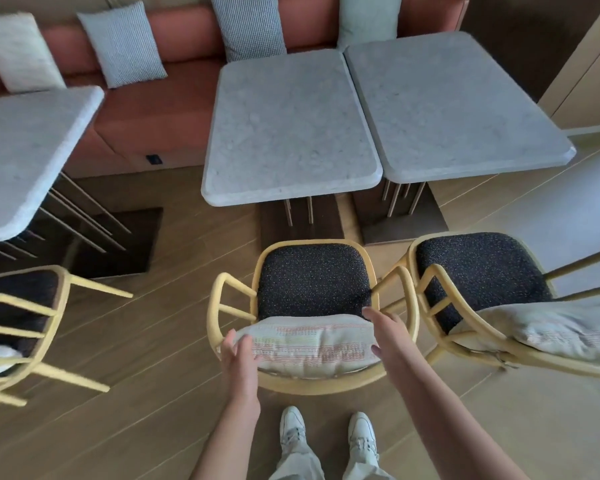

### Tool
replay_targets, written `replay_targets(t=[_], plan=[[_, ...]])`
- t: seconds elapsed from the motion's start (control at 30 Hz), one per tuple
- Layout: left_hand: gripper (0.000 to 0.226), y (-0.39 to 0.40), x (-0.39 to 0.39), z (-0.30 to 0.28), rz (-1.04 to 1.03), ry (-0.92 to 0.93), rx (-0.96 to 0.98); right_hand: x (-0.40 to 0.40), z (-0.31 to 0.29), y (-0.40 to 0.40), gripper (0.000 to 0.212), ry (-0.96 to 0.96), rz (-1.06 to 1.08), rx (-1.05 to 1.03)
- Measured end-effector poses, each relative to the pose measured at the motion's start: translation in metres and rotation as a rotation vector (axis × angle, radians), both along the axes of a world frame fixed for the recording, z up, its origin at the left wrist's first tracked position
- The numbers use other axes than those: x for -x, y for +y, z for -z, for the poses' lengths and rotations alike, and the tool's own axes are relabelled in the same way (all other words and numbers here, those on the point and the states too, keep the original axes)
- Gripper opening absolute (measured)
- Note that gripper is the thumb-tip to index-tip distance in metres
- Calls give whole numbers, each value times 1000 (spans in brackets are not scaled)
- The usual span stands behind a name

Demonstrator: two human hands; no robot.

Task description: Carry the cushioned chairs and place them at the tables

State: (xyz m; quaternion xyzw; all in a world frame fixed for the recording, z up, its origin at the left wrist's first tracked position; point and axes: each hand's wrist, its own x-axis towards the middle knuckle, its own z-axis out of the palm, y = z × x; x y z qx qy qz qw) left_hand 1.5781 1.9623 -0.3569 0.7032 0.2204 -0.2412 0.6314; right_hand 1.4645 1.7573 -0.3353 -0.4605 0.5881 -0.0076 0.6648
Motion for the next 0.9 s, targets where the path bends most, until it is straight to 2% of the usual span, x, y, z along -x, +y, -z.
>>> replay_targets(t=[0.1,0.17,0.33,0.47,0.63,0.8,0.9], plan=[[26,-16,-1,-43,56,-120,94,-8,-35,-5,48,-268,-130,92],[22,-23,-1,-73,74,-175,169,-11,-56,-3,42,-380,-219,139],[50,-15,9,-141,123,-344,215,-25,-98,8,50,-543,-346,147],[54,11,13,-176,123,-445,216,-43,-131,27,44,-641,-447,192],[65,55,5,-198,-7,-514,212,-73,-166,62,44,-721,-565,234],[70,110,-8,-203,-135,-516,236,-103,-175,120,38,-731,-661,215],[64,141,-18,-197,-129,-481,246,-122,-172,160,37,-708,-690,177]])
